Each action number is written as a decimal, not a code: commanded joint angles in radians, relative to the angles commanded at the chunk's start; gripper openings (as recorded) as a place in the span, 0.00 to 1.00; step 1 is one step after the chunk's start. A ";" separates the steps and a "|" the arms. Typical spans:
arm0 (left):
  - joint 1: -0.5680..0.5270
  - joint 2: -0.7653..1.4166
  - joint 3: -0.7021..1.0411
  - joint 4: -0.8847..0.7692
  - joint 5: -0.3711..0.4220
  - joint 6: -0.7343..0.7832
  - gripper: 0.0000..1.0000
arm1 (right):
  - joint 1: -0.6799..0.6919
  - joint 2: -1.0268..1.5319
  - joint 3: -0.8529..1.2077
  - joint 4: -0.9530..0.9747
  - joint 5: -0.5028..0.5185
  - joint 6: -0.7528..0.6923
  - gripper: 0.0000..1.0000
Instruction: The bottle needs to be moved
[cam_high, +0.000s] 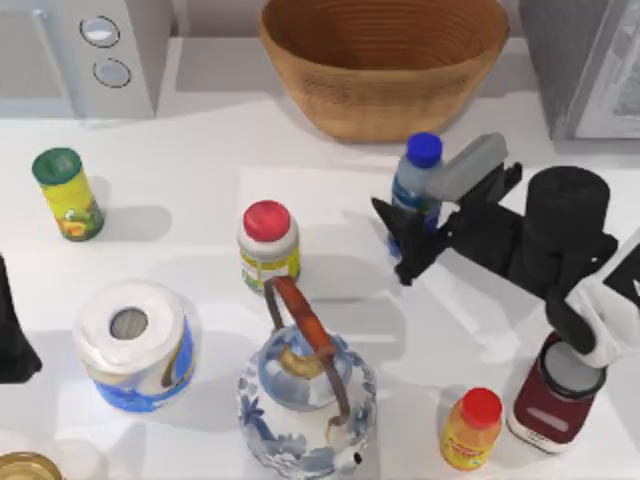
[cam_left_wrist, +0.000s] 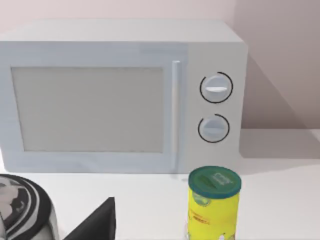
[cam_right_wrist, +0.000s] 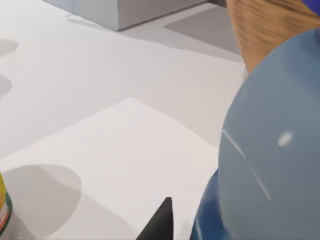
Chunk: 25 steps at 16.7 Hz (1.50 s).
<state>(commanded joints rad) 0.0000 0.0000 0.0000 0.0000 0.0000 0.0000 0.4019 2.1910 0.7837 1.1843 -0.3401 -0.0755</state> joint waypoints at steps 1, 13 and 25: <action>0.000 0.000 0.000 0.000 0.000 0.000 1.00 | 0.000 0.000 0.000 0.000 0.000 0.000 0.40; 0.000 0.000 0.000 0.000 0.000 0.000 1.00 | 0.000 0.000 0.000 0.000 0.000 0.000 0.00; 0.000 0.000 0.000 0.000 0.000 0.000 1.00 | -0.449 -0.297 -0.322 0.026 0.104 0.026 0.00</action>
<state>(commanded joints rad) 0.0000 0.0000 0.0000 0.0000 0.0000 0.0000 -0.0467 1.8942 0.4621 1.2102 -0.2360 -0.0491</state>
